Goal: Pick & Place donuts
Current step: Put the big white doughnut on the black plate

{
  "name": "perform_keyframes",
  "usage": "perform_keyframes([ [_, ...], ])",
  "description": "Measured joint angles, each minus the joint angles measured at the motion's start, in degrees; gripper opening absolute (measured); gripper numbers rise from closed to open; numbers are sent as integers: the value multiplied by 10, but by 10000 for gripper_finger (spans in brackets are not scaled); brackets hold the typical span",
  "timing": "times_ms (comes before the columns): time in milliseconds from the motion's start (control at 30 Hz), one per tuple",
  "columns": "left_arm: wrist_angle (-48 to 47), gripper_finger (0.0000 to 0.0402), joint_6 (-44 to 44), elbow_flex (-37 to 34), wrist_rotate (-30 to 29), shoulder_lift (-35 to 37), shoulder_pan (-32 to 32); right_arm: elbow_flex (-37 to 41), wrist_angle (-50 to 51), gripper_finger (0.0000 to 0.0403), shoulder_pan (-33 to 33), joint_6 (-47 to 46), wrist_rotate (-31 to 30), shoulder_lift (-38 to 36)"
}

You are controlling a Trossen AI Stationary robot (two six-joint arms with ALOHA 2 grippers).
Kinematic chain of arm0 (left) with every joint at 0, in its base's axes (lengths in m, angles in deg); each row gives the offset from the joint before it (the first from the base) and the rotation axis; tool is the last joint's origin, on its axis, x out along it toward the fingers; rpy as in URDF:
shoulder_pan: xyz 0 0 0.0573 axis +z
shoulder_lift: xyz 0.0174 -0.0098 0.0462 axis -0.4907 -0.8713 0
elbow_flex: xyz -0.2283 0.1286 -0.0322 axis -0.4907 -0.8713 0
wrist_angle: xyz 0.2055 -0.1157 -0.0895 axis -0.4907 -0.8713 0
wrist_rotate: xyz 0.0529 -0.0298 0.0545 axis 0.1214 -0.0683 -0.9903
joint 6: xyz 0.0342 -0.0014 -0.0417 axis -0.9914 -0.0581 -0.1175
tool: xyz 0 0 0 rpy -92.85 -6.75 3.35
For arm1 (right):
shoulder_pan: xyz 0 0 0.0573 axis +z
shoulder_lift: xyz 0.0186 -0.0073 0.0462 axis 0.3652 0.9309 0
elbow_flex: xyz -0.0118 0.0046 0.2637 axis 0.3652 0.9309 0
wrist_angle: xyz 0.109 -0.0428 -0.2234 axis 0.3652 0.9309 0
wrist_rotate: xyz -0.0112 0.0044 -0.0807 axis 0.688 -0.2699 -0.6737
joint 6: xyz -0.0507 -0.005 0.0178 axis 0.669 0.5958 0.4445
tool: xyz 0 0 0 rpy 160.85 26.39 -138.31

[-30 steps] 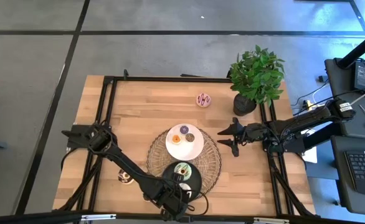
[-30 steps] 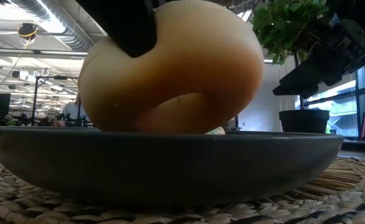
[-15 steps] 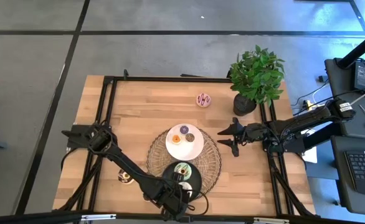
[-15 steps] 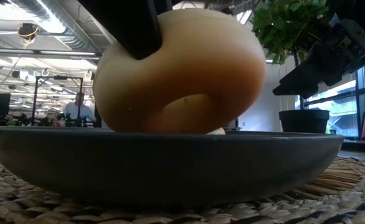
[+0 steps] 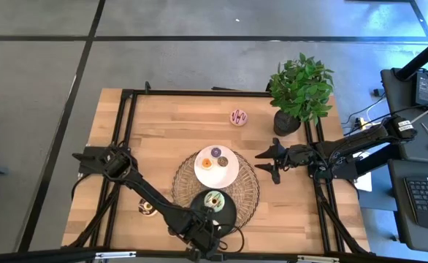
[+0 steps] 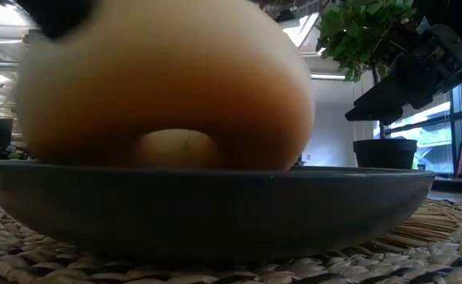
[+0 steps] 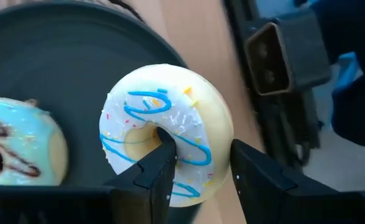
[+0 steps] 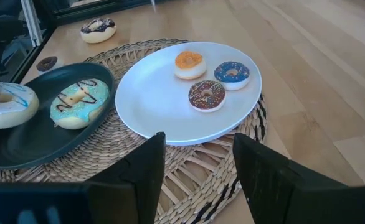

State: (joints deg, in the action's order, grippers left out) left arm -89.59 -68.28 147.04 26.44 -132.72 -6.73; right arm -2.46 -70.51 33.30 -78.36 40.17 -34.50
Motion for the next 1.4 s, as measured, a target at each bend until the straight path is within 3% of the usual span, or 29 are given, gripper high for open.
perform_keyframes([
  [300,0,148,0,0,-59,1,2,0,0,189,0,0,0,0],
  [567,1,155,0,0,-59,1,3,0,0,189,0,-12,0,0],
  [1000,1,236,-4,0,-63,1,8,0,0,189,0,-11,0,0],
  [1400,28,237,-18,0,-23,3,12,0,0,189,0,-11,0,0],
])
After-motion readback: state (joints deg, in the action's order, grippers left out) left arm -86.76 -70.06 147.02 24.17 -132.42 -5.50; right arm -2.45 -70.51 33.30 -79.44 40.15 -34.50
